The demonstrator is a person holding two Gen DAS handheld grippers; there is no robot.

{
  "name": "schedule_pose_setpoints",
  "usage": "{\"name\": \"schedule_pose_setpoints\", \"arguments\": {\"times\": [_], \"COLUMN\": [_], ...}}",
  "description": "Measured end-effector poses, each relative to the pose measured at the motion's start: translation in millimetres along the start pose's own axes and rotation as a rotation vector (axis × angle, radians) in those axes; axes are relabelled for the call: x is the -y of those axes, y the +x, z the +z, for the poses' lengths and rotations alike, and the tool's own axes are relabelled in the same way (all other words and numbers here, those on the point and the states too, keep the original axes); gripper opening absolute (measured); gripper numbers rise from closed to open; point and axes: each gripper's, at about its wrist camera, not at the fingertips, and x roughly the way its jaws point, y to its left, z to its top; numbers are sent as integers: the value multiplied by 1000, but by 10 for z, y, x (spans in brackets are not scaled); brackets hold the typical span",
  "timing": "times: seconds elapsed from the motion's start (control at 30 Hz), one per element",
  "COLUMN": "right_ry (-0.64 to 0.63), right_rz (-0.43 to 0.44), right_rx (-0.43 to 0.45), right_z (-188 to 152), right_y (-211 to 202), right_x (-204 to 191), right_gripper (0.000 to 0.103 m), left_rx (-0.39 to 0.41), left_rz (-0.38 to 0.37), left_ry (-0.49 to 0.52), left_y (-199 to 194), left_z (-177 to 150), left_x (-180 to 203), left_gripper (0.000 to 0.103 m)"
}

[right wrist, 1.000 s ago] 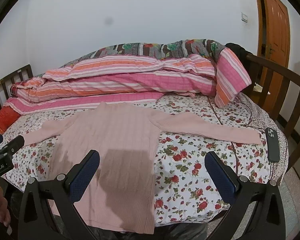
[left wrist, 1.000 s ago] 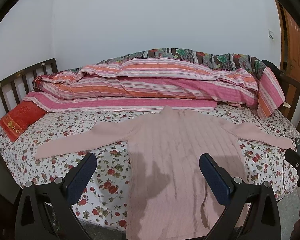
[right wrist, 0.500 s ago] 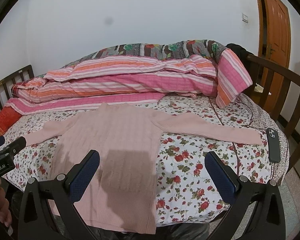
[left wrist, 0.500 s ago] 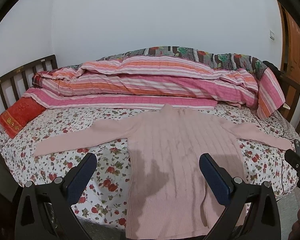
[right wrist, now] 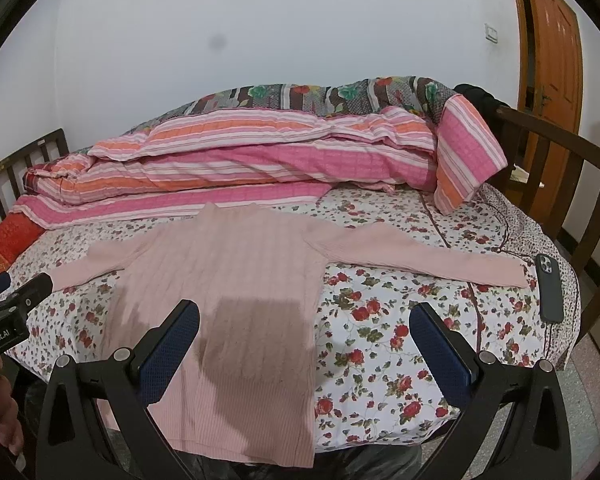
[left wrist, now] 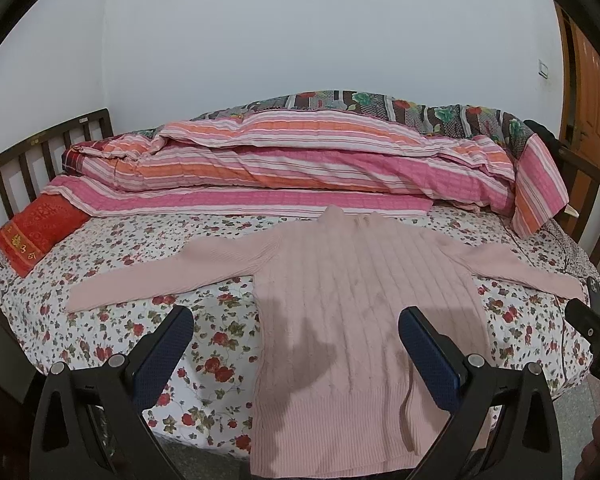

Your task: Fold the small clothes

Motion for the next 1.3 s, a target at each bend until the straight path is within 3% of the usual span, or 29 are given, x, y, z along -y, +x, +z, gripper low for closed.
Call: {"name": "schedule_pose_setpoints", "arguments": {"times": [1.3], "right_ry": [-12], "right_rz": [6], "right_rx": [4], "right_z": [4], "right_y": [67], "right_x": [-33], "right_gripper": [103], "left_rx": [45], "left_rz": [-24], "left_ry": [15], "left_y": [66], "left_z": [0], "left_x": [-88], "left_gripper": [103]}}
